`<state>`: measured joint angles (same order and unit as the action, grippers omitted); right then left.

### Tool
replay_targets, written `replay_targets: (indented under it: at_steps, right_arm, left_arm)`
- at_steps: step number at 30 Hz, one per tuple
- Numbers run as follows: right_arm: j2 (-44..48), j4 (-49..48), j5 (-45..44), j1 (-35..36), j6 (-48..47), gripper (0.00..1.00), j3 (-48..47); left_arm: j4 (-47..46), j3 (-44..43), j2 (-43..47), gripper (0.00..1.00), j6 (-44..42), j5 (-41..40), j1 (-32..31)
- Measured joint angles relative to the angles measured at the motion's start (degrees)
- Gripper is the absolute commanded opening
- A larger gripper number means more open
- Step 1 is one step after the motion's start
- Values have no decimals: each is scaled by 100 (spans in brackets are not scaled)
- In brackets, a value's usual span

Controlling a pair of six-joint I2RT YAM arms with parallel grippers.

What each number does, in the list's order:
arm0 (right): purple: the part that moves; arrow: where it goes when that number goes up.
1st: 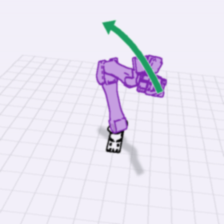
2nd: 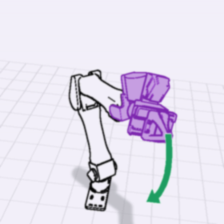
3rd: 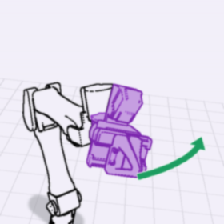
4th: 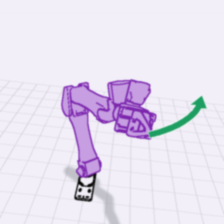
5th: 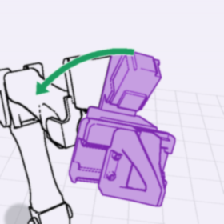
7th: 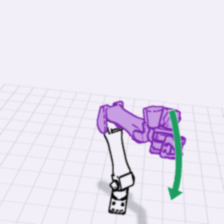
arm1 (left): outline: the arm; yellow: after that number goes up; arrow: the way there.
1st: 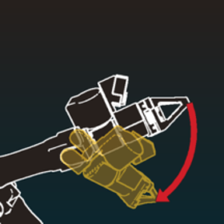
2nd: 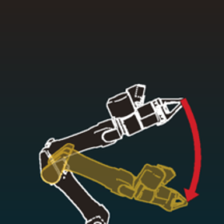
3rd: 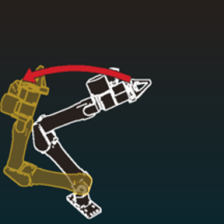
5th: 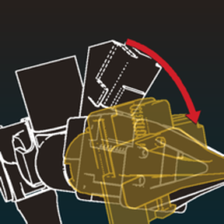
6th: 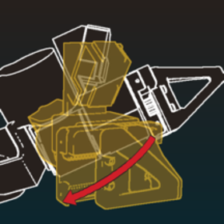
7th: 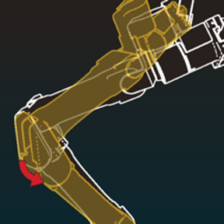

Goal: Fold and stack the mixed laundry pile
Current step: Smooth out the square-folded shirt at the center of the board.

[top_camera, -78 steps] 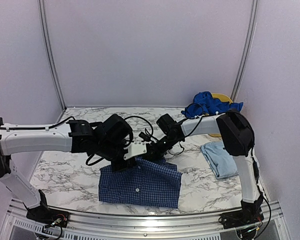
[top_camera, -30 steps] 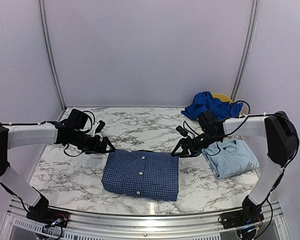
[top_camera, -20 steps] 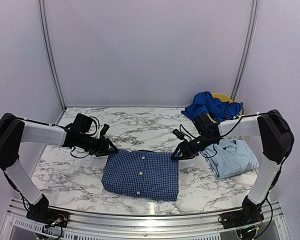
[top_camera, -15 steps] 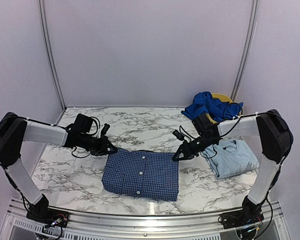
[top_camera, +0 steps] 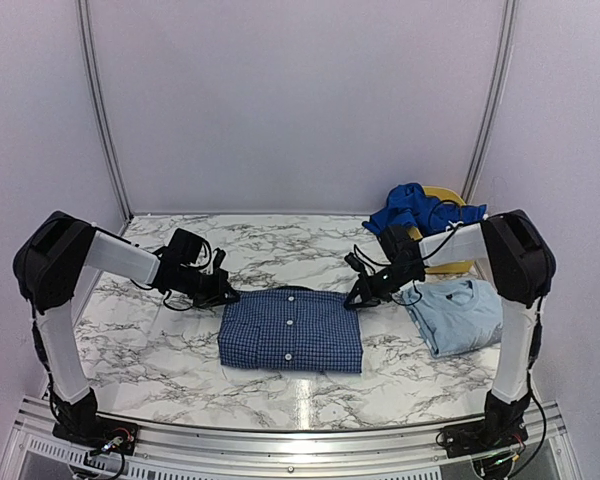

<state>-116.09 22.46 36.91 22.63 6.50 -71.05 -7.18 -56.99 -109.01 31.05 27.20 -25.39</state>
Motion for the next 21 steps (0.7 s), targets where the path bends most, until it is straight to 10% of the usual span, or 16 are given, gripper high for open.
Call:
replay_targets:
  at_steps: [3, 10, 21]
  right_arm:
    - [-190, -105, -210, 2, 2, 0, -317]
    - [-236, 90, -675, -35, 111, 49, -702]
    - [1746, 299, -695, 39, 498, 65, -286]
  left_arm:
    - [57, -267, -337, 11, -52, -181, 20]
    - [501, -675, -208, 98, -389, -697, 103]
    - [-74, 1585, 2640, 99, -203, 199, 205]
